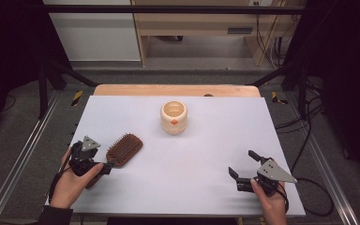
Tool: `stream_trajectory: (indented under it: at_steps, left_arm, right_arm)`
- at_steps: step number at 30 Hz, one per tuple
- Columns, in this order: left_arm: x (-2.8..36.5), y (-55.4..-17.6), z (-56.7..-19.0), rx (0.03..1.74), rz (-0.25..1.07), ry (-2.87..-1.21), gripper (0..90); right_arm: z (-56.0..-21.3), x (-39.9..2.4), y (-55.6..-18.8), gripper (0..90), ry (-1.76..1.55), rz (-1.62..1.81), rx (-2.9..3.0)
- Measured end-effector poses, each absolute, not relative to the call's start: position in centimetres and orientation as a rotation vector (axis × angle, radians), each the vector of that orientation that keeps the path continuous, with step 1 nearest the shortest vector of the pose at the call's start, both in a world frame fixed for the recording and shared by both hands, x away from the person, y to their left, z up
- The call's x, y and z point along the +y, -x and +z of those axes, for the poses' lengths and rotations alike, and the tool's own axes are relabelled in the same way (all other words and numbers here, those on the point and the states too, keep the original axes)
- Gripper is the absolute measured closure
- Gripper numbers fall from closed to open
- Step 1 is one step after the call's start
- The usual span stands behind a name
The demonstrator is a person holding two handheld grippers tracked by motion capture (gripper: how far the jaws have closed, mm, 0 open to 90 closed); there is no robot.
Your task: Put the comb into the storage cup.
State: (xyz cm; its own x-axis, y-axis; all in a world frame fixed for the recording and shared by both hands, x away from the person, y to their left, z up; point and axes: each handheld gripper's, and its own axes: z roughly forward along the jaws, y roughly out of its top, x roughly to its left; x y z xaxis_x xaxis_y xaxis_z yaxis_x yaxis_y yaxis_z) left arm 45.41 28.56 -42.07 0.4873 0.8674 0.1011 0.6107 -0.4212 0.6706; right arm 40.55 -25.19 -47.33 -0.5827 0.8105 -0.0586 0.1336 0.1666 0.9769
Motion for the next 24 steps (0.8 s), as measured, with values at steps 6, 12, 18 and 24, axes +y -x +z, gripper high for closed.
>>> stream_trajectory:
  at_steps: [6,12,18,24]
  left_arm:
    - [27.9,-45.7,-42.1,1.181,0.568,-2.248,6.7]
    - [26.7,-45.5,-42.6,1.132,0.569,-2.32,7.7]
    - [27.0,-45.8,-43.1,1.149,0.538,-2.351,8.3]
    - [27.2,-46.0,-43.3,1.147,0.509,-2.396,8.3]
  right_arm:
    - [-47.2,-25.2,-40.5,4.3,-0.901,1.464,1.826]
    - [-47.2,-25.4,-40.4,4.3,-0.905,1.459,1.824]
    - [-47.3,-25.2,-40.5,4.3,-0.893,1.435,1.838]
    - [-47.2,-25.3,-40.5,4.3,-0.899,1.44,1.829]
